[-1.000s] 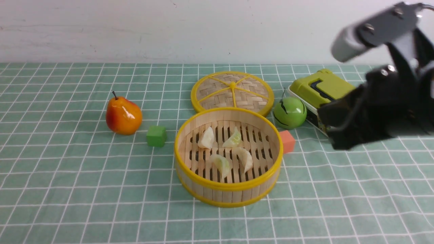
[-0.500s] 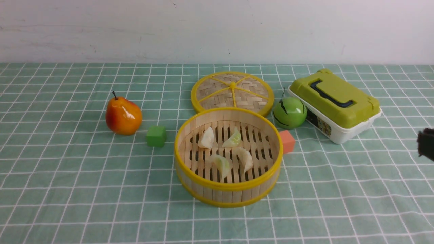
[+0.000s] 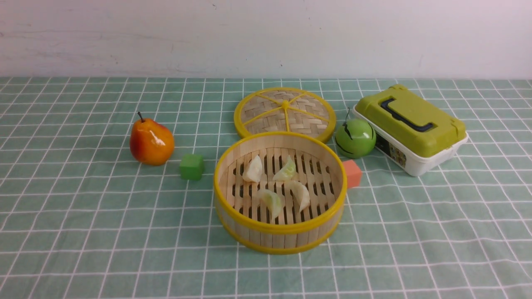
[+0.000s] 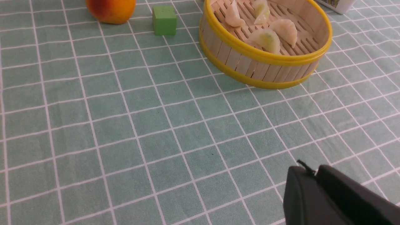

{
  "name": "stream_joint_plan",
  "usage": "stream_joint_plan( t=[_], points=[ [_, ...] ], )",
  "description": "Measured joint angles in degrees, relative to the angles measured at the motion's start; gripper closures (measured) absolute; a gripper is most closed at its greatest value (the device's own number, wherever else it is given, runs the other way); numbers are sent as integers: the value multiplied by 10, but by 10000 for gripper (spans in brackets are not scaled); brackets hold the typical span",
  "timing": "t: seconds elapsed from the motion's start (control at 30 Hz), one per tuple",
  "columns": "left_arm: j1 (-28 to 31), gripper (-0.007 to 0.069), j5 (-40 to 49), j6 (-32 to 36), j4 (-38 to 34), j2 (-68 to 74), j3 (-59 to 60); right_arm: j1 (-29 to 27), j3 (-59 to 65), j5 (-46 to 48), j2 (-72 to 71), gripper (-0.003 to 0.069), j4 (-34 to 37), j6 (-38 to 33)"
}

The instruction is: Put the dumplings into the steamer on the table with the blue tablecloth.

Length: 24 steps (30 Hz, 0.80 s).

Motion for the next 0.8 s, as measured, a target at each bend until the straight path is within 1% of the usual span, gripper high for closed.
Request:
stream_joint_plan(
  t=[0.17,0.27,0.33,0.43,0.47,0.53,0.6,0.67,0.7,0.8],
  points=[
    [0,575,0,0,0,0,0,0,2,-1,0,666,7,0],
    [0,573,0,0,1,0,0,-1,28,-20,-11,664,11,0],
    [0,568,0,0,0,0,0,-20,81,-56,-41,664,13,0],
    [0,568,0,0,0,0,0,-60,146,-84,-85,664,13,0],
    [0,566,0,0,0,0,0,-99,191,-93,-116,664,13,1],
    [0,566,0,0,0,0,0,-158,245,-97,-171,664,6,14],
    [0,565,0,0,0,0,0,-193,278,-95,-206,664,-11,30],
    [0,565,0,0,0,0,0,-225,311,-89,-239,664,-32,53],
    [0,565,0,0,0,0,0,-252,334,-77,-272,664,-53,83],
    [0,565,1,0,-1,0,0,-293,372,-54,-294,664,-87,128]
  ],
)
